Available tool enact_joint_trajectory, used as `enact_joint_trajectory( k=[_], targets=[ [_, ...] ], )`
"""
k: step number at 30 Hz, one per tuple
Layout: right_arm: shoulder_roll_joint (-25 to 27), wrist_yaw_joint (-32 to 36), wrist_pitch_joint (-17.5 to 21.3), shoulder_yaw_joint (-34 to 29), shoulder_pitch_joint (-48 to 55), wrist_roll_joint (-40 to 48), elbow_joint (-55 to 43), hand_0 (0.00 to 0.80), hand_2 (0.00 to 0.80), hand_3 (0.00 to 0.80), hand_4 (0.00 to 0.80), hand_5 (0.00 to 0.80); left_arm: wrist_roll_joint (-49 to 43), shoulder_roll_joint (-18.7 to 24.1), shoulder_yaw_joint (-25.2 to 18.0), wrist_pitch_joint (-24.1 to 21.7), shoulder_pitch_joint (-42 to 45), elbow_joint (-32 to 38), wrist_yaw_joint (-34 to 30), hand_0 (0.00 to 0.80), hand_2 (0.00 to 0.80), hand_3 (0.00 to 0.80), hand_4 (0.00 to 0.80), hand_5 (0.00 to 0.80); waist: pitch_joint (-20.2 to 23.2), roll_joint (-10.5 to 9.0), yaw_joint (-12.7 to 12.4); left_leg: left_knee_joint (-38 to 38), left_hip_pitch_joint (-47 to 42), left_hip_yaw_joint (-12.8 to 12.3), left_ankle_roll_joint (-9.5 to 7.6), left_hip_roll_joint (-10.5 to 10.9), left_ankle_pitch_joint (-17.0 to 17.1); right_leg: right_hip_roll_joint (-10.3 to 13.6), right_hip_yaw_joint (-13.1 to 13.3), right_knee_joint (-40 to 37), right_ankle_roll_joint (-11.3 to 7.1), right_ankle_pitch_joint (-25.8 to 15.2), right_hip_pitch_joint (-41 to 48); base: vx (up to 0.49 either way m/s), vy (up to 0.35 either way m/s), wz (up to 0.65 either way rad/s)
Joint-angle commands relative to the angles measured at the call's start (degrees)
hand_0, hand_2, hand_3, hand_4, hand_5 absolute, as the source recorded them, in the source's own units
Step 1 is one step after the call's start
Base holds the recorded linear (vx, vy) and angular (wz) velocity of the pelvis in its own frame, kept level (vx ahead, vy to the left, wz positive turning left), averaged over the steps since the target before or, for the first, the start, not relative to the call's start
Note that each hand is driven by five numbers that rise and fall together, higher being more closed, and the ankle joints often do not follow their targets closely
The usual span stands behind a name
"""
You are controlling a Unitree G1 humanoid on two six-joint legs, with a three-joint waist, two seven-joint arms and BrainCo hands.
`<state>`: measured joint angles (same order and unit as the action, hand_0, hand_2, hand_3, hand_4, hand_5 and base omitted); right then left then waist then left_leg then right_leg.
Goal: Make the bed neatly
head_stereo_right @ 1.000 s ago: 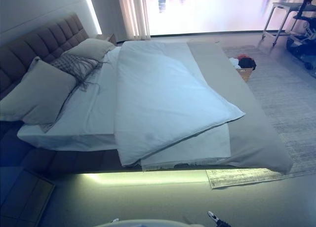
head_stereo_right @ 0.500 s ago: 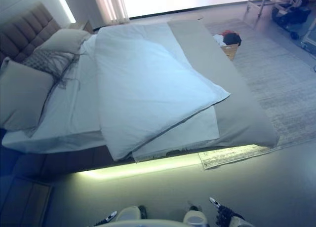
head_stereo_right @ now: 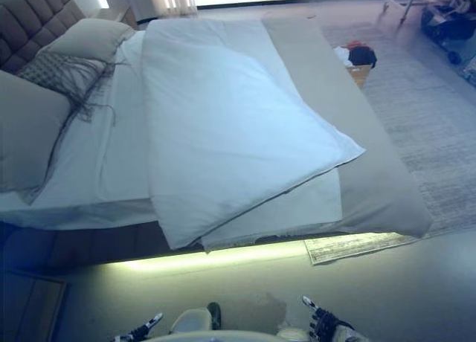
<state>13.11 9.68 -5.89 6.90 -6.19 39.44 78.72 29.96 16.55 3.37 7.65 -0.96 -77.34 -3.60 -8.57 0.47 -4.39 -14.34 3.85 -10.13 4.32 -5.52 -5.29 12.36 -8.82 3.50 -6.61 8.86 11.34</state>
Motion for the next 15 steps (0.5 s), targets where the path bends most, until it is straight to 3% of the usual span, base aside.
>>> enact_joint_trajectory(
  k=[1,5,6,7,9,11,12,13,15],
  targets=[
    [1.94,0.94,0.59,-0.48,-0.26,0.58,-1.78,0.0,0.0,0.0,0.0,0.0,-2.6,0.44,1.7,-1.38,0.6,-0.49,-1.17,0.0,0.0,0.0,0.0,0.0,0.94,0.61,-1.14,0.84,8.41,1.29,-0.85,-1.97,6.89,2.99,-1.51,4.67,-1.69,0.86,7.14,0.21,0.245,0.07],
    [2.06,-1.39,1.0,-0.92,0.25,1.99,-2.28,0.0,0.0,0.0,0.0,0.0,-3.38,0.5,2.98,-0.71,-0.53,-0.11,-2.84,0.0,0.0,0.0,0.0,0.0,2.08,-0.54,-1.23,2.07,7.77,0.7,-3.53,1.35,5.1,3.97,-0.53,7.79,-2.34,-3.58,6.79,0.191,0.228,0.17],
    [2.24,-2.0,0.96,-1.51,0.67,2.64,-2.58,0.0,0.0,0.0,0.0,0.0,-3.87,0.69,3.78,-0.47,-0.76,-0.41,-3.05,0.0,0.0,0.0,0.0,0.0,2.13,-0.93,-0.87,3.92,6.04,0.56,-5.03,3.31,4.6,6.38,0.12,15.3,-2.92,-10.23,2.68,0.199,0.238,0.31],
    [2.49,-2.43,1.1,-1.86,0.99,3.25,-2.75,0.0,0.0,0.0,0.0,0.0,-4.15,0.85,4.18,-0.28,-0.82,-0.54,-2.94,0.0,0.0,0.0,0.0,0.0,2.11,-0.6,-0.43,5.15,4.7,0.57,-5.83,3.95,4.35,7.29,0.72,20.43,-2.93,-13.77,-1.22,0.213,0.267,0.31],
    [3.36,-1.77,1.28,-2.26,1.73,4.37,-2.85,0.0,0.0,0.0,0.0,0.0,-4.7,1.29,4.15,0.33,-0.81,-1.13,-2.72,0.0,0.0,0.0,0.0,0.0,0.81,0.16,1.28,7.47,0.48,0.37,-6.94,4.58,3.71,6.31,1.63,29.09,-1.24,-13.77,-11.18,0.248,0.197,0.34],
    [3.77,-1.12,1.37,-2.19,1.75,5.04,-2.6,0.0,0.0,0.0,0.0,0.0,-3.6,1.53,4.12,0.5,-0.94,-1.59,-1.93,0.0,0.0,0.0,0.0,0.0,-0.49,0.48,2.61,9.57,-3.04,0.78,-6.6,4.34,3.72,2.91,0.23,26.0,0.6,-10.76,-16.21,0.275,-0.028,0.29],
    [3.88,-0.57,1.75,-2.14,1.68,5.61,-2.21,0.0,0.0,0.0,0.0,0.0,-3.75,1.59,3.95,0.12,-1.13,-1.79,-1.94,0.0,0.0,0.0,0.0,0.0,-1.18,0.26,3.29,10.5,-4.47,1.58,-6.24,4.54,3.46,0.47,-0.49,19.43,1.1,-9.46,-17.46,0.255,-0.182,0.06],
    [3.93,-0.02,2.05,-2.2,1.61,6.31,-1.88,0.0,0.0,0.0,0.0,0.0,-3.93,1.6,3.82,-0.15,-1.38,-1.92,-1.93,0.0,0.0,0.0,0.0,0.0,-1.34,-0.02,3.71,10.91,-4.79,2.12,-6.07,4.92,3.09,-0.65,-0.69,14.42,0.84,-10.0,-18.71,0.256,-0.244,0.1],
    [3.71,0.9,2.97,-2.76,1.29,8.29,-1.73,0.0,0.0,0.0,0.0,0.0,-4.23,1.8,3.32,-0.51,-2.1,-1.52,-1.54,0.0,0.0,0.0,0.0,0.0,-2.56,-1.3,5.23,10.84,-6.18,3.81,-5.59,6.78,0.34,-1.39,0.84,2.93,-1.39,-15.52,-22.64,0.254,-0.253,0.28]
  ],
)
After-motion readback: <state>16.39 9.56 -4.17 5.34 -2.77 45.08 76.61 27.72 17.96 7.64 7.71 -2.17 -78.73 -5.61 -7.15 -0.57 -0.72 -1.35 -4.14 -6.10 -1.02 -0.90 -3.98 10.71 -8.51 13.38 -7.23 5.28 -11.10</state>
